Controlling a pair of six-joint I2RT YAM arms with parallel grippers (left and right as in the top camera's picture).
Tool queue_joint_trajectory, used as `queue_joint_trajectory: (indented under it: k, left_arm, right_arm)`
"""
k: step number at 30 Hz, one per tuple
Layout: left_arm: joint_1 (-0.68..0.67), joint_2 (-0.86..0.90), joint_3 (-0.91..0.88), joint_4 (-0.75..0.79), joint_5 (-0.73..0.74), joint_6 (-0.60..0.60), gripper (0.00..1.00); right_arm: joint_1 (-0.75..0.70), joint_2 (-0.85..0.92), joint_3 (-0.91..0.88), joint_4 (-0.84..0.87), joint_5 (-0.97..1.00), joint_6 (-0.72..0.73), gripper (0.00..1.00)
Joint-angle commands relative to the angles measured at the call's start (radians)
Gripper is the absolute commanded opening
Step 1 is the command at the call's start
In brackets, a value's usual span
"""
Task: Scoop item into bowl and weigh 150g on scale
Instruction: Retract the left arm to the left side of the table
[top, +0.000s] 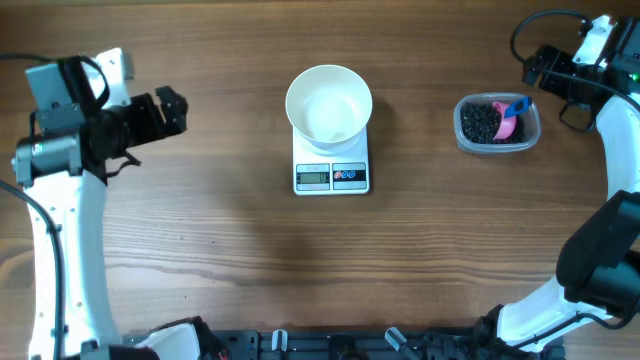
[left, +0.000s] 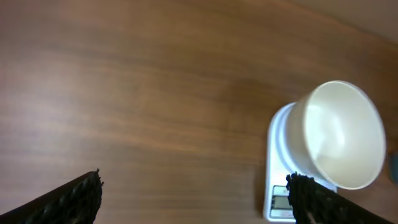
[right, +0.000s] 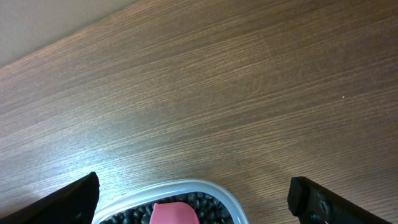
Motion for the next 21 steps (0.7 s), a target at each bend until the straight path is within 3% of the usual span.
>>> queue_joint_trajectory:
  k: [1,7,21]
  left_arm:
    - [0.037,0.037,-0.001,-0.016,0.001,-0.01,1.0]
    - [0.05,0.037,-0.001,-0.014,-0.149,-0.062,1.0]
    - [0.05,0.039,-0.001,-0.031,-0.15,-0.062,1.0]
  right_arm:
    - [0.004,0.024,-0.007,0.002,0.013,0.011,1.0]
    - [0.004,0.024,-0.007,0.002,0.013,0.011,1.0]
    - [0.004,0.024,-0.007,0.003,0.013,0.011,1.0]
